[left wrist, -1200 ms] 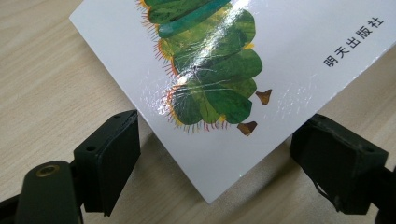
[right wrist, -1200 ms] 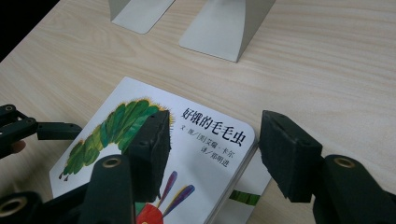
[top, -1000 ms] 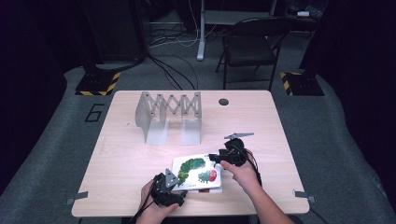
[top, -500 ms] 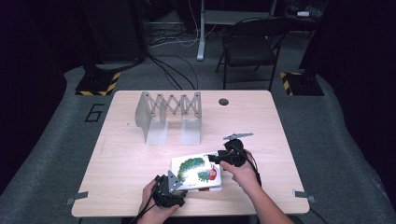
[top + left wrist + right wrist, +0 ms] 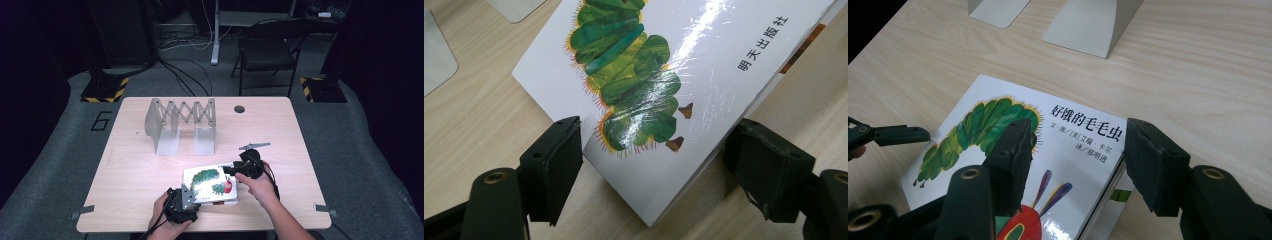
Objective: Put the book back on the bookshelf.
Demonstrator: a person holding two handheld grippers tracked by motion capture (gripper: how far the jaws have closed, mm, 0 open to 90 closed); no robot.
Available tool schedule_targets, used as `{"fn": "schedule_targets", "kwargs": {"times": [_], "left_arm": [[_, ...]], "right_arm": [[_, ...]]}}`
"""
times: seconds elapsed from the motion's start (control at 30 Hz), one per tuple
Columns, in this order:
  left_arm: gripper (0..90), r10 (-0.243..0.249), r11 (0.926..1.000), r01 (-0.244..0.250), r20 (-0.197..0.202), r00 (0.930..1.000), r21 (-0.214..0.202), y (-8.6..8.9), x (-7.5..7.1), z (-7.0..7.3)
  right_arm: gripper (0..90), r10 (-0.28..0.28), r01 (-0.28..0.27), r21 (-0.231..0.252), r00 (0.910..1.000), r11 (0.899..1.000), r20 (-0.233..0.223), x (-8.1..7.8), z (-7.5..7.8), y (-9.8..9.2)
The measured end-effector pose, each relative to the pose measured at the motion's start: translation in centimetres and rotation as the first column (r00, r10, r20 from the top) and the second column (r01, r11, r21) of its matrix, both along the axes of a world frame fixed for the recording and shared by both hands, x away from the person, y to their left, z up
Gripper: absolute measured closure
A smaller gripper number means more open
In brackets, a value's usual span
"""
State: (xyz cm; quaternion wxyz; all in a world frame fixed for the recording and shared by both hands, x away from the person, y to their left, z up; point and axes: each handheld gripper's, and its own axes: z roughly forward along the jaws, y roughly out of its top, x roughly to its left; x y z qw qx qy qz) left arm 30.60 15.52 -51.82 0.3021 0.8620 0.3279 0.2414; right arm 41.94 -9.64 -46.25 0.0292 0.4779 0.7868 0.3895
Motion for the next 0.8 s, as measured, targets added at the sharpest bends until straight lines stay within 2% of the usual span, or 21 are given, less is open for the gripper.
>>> {"fn": "schedule_targets", "kwargs": {"times": [0.23,0.3,0.8], "left_arm": [[24.2,0.002,0.9999,-0.002,0.023,0.9997,0.012,-0.15,-0.24,-0.05],[24.6,-0.011,0.9998,0.011,0.021,0.9997,0.018,-0.11,-0.20,0.00],[25.2,-0.020,0.9995,0.020,0.028,0.9994,0.024,-0.12,-0.28,-0.01]], "right_arm": [[44.7,0.000,0.000,0.005,1.0000,1.000,-0.007,0.02,-0.05,-0.01],[44.7,-0.001,0.001,0.004,1.0000,1.000,-0.006,0.01,-0.05,0.02],[44.6,0.000,0.000,0.003,1.0000,1.000,-0.006,0.02,-0.07,-0.01]]}}
